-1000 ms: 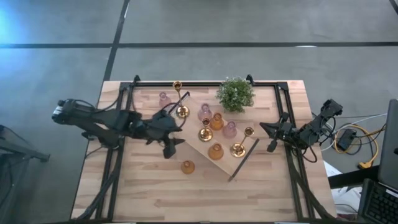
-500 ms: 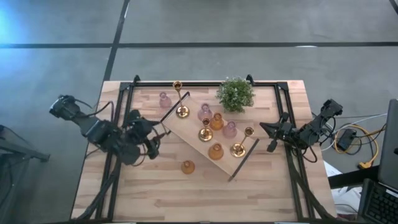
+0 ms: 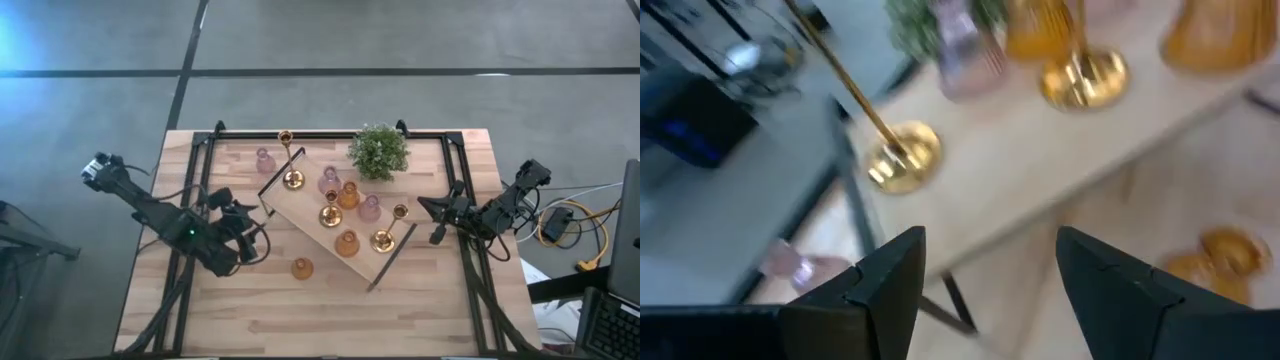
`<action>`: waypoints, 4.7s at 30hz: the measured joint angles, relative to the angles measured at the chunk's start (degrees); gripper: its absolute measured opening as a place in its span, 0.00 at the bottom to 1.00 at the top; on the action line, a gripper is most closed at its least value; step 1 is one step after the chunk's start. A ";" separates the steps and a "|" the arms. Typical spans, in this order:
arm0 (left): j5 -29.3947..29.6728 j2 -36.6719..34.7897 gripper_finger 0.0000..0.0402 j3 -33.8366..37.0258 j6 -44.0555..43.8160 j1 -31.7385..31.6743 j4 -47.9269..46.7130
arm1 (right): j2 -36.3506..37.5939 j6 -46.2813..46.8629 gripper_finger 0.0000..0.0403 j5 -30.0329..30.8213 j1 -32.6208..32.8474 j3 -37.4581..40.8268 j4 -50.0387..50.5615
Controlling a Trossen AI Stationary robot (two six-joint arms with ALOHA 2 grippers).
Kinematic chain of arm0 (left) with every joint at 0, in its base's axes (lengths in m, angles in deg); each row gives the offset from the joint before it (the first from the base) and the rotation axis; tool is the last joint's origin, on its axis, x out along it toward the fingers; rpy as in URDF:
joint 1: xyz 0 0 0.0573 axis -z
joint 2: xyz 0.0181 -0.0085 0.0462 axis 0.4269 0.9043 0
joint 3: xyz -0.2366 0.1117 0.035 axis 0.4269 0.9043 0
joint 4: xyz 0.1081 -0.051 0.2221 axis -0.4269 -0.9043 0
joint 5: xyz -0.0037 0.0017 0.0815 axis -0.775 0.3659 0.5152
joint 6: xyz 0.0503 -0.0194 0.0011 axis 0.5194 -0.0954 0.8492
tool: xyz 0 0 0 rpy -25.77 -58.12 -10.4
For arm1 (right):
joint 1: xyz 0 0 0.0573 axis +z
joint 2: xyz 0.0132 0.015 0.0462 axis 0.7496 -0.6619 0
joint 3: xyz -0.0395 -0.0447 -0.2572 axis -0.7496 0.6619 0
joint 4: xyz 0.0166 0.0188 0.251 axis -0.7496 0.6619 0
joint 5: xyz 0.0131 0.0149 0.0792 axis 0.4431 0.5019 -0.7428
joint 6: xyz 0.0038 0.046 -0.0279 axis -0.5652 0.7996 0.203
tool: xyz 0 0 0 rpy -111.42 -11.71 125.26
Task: Pick & Place candle stick holders
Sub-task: Put the yellow glass candle holder on the shelf
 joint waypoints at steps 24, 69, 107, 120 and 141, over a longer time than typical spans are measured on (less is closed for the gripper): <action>-30.54 -0.04 0.57 26.49 18.52 0.04 49.28 | 0.00 -0.10 0.02 0.01 -0.02 0.00 0.00; -37.20 22.39 0.90 28.01 25.10 -8.85 73.36 | -0.02 -0.10 0.02 0.01 0.00 0.00 0.00; -36.52 31.39 0.78 34.59 25.74 -9.88 105.14 | -0.02 0.04 0.02 0.01 -0.01 0.00 -0.01; -36.55 33.90 0.57 34.63 25.42 -9.90 107.87 | -0.02 -0.01 0.02 0.01 -0.02 0.00 -0.01; -41.25 23.55 0.32 34.58 20.30 -9.88 102.61 | -0.04 -0.08 0.02 -0.01 -0.01 0.00 -0.01</action>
